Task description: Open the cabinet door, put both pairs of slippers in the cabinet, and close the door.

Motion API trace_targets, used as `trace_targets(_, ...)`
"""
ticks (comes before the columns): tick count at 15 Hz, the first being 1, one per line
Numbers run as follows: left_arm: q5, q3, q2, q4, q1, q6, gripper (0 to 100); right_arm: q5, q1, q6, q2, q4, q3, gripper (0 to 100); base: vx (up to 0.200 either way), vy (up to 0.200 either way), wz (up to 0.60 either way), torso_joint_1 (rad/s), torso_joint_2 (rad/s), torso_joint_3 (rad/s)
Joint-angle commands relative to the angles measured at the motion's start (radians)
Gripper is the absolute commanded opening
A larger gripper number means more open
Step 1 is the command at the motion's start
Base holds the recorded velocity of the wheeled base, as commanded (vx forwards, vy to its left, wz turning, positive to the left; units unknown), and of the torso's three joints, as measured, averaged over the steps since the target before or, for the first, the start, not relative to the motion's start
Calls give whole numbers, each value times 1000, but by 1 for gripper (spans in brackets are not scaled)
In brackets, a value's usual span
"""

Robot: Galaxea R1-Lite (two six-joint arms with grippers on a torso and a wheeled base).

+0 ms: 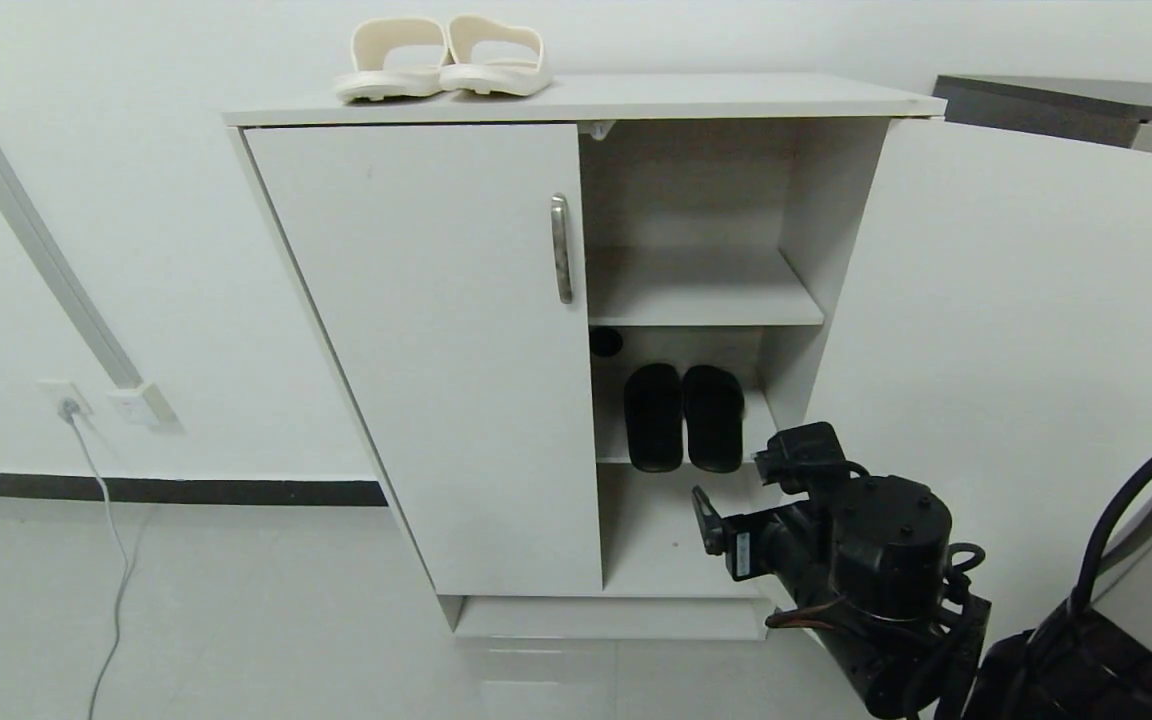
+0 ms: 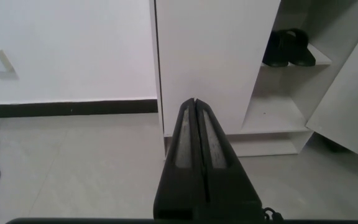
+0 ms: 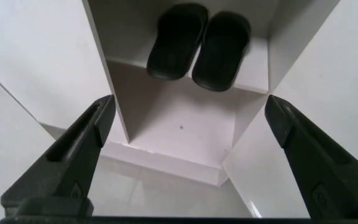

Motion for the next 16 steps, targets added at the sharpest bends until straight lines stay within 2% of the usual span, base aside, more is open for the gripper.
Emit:
trace_targets(1, 0, 0, 2, 0, 0, 1, 0, 0, 0, 0, -5, 15, -11, 100, 0, 0, 0, 0, 0, 0)
trace_targets(10, 0, 0, 2, 0, 0, 0, 0, 0, -10, 0, 39, 26, -28, 100, 0, 0, 0, 0, 0, 0)
trace_targets(16, 0, 0, 2, 0, 0, -2, 0, 0, 4, 5, 35, 25, -25, 100, 0, 200, 0, 4, 2, 2)
